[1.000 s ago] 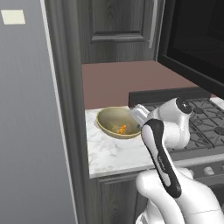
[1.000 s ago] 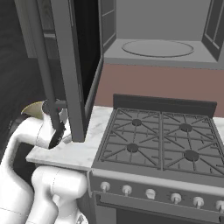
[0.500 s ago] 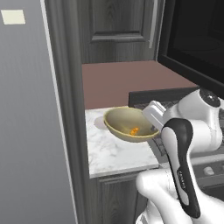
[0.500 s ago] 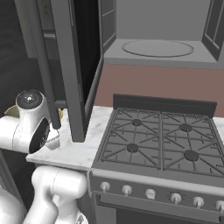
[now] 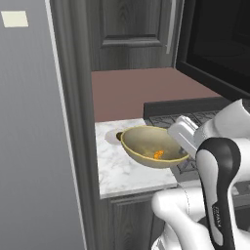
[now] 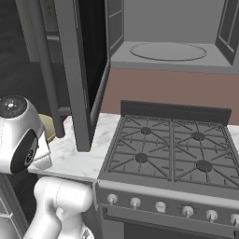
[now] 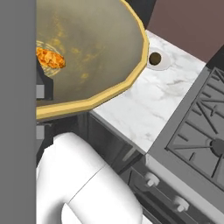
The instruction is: Remove the kiwi from the bowl and place it on the small plate. Then place the bowl with only the shrimp in the microwave, close the door, and press the start button to microwave the shrimp.
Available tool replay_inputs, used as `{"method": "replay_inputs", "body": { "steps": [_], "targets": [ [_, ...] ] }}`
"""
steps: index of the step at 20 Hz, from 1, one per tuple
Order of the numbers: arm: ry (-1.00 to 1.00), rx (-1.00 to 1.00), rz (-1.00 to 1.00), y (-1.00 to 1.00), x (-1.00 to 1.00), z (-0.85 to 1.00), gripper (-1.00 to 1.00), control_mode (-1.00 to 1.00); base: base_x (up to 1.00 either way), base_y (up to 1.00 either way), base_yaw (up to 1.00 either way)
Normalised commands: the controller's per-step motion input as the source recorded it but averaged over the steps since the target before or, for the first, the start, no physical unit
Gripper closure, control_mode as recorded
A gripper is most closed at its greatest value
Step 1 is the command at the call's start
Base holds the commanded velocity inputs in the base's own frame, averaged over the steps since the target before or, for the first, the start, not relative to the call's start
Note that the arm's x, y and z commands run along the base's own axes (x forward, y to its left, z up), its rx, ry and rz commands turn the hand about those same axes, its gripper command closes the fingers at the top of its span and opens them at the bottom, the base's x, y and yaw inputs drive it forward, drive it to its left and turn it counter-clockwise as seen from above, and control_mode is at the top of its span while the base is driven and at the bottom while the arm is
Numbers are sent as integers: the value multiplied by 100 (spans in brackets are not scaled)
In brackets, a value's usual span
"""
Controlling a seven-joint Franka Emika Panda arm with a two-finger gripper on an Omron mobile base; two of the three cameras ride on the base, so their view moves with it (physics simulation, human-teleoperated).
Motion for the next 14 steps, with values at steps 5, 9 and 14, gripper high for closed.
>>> {"method": "replay_inputs", "body": {
  "steps": [5, 9, 14],
  "targets": [
    [1, 0, 0, 7, 0, 0, 100, -100, 0, 0, 0],
    [0, 0, 0, 8, -8, -7, 100, -100, 0, 0, 0],
    [-1, 0, 0, 0, -15, -3, 100, 100, -80, -9, -6]
  ]
}}
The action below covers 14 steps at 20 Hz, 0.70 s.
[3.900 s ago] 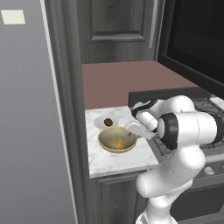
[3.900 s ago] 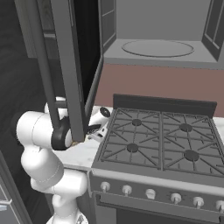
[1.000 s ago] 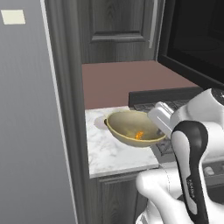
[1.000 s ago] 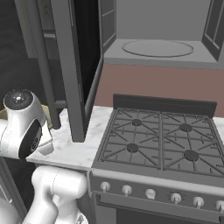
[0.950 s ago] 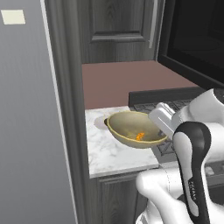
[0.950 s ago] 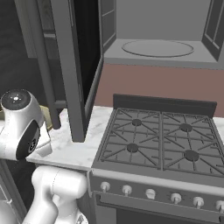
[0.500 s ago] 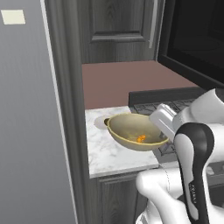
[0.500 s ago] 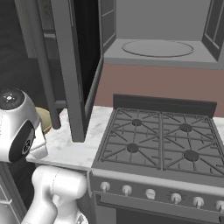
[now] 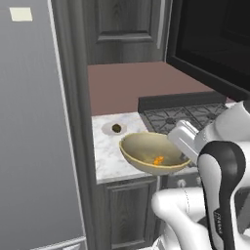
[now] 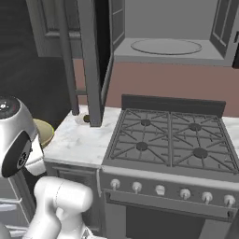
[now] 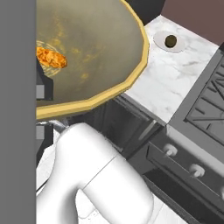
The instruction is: Remove the kiwi from the bowl and place it on the small plate. Then place the bowl with only the shrimp in the microwave, close the door, and press the start button to microwave the shrimp.
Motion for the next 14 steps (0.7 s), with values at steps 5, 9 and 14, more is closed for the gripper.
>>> {"method": "replay_inputs", "body": {
  "steps": [5, 9, 14],
  "targets": [
    [0, 0, 0, 0, 0, 0, 100, 100, -100, -63, -15],
    [0, 0, 0, 0, 0, 0, 100, 100, -77, -100, -22],
    [0, 0, 0, 0, 0, 0, 100, 100, -8, -100, -16]
  ]
}}
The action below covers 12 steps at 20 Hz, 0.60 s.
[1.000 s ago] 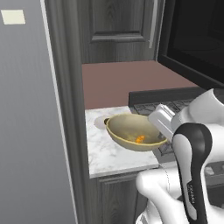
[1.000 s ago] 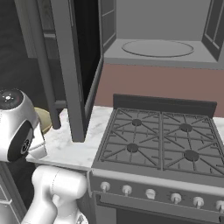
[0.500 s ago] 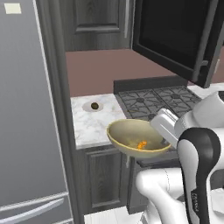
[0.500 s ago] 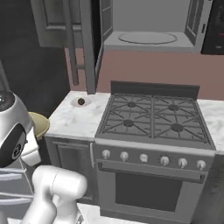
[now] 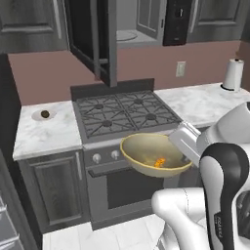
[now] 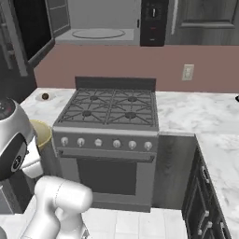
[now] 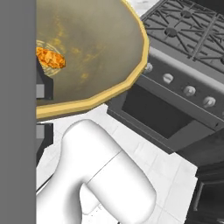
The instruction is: Remove the kiwi from the bowl and place it on the small plate. Then place the bowl with only the shrimp in the microwave, close the door, and press the start button to microwave the shrimp.
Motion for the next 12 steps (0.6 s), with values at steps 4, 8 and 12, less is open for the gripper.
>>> {"method": "replay_inputs", "body": {
  "steps": [4, 8, 12],
  "targets": [
    [0, 0, 0, 0, 0, 0, 100, 100, 79, -76, -3],
    [0, 0, 0, 0, 0, 0, 100, 100, 100, -26, 6],
    [0, 0, 0, 0, 0, 0, 100, 100, 82, -24, 8]
  ]
}}
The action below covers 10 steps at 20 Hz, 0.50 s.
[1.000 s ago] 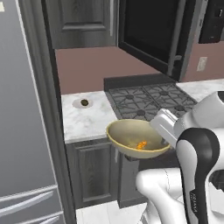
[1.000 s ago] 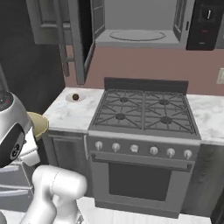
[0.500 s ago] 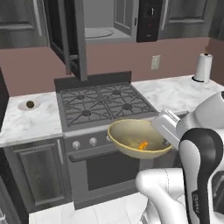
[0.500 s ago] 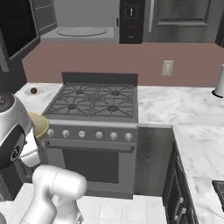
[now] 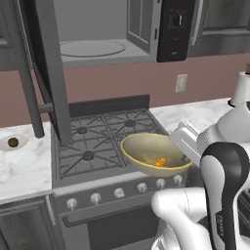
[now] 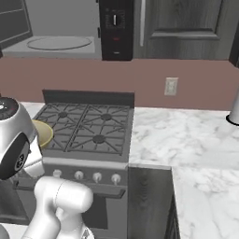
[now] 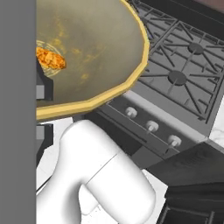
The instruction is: Remove the kiwi from the bowl and place it on the small plate. Then place the bowl with only the shrimp in the microwave, close the door, and press the start button to microwave the shrimp.
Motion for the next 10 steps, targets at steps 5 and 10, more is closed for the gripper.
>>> {"method": "replay_inputs", "body": {
  "steps": [5, 10],
  "targets": [
    [0, 0, 0, 0, 0, 0, 100, 100, 69, 2, 0],
    [0, 0, 0, 0, 0, 0, 100, 100, 44, 45, -5]
  ]
}}
